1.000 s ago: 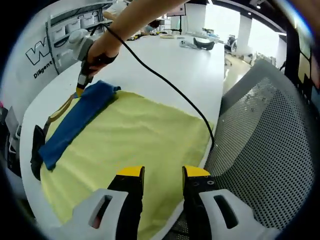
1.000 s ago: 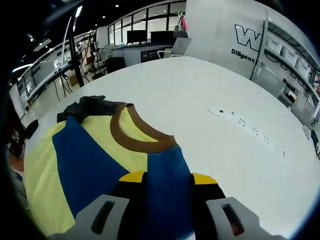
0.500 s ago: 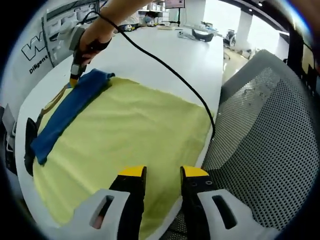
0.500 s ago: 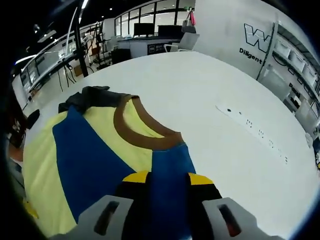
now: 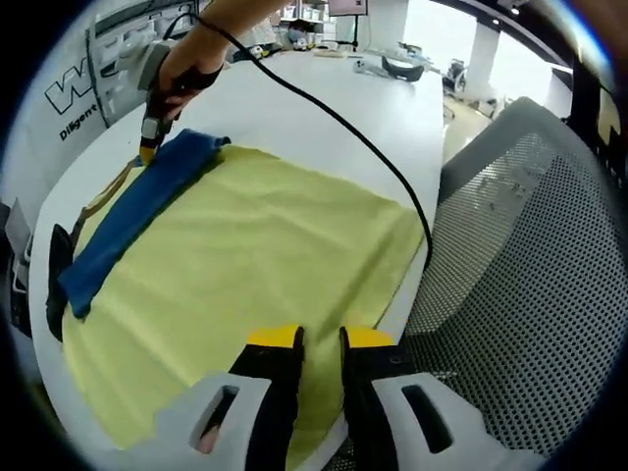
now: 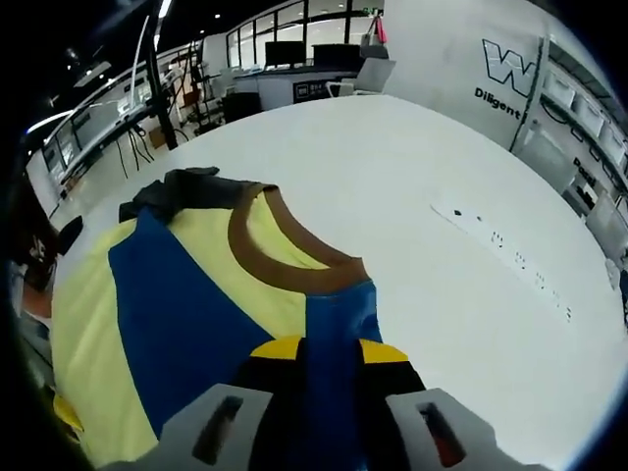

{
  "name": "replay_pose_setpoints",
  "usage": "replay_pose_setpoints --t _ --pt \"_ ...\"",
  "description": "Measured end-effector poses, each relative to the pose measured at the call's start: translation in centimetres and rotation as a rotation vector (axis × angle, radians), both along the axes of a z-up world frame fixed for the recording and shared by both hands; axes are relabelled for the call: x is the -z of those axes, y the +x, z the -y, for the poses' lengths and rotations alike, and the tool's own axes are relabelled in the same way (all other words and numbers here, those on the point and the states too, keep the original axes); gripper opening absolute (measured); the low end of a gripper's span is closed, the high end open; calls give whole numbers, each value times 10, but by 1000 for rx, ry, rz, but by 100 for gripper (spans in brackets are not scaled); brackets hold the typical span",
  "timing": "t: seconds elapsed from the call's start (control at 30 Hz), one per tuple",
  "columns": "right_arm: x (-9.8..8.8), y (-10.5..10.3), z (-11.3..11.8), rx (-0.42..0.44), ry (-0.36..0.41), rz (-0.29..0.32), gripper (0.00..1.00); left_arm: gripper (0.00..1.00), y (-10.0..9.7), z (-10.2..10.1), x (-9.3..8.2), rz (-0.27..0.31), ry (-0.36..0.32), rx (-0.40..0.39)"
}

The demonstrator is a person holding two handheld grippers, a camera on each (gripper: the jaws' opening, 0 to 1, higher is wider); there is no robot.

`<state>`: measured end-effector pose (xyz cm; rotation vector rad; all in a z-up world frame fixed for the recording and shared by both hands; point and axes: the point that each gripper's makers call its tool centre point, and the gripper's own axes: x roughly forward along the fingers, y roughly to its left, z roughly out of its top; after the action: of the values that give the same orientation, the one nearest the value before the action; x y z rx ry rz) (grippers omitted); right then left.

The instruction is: Fold the garment on the visible template until the final outline fits inside the template.

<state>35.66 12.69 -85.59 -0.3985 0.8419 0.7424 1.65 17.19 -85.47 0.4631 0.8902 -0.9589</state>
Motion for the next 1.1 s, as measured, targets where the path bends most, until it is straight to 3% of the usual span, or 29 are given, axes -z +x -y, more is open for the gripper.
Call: replay_pose_setpoints --t 0.17,0.63,1.1 --pt "0 -1 -3 -27 -11 19 0 4 3 4 1 -9 -20 -14" --pt "-1 0 6 -67 -21 50 0 3 5 10 1 -22 -31 -10" --pt "-1 1 24 -69 -48 71 0 3 7 40 0 -20 -36 45"
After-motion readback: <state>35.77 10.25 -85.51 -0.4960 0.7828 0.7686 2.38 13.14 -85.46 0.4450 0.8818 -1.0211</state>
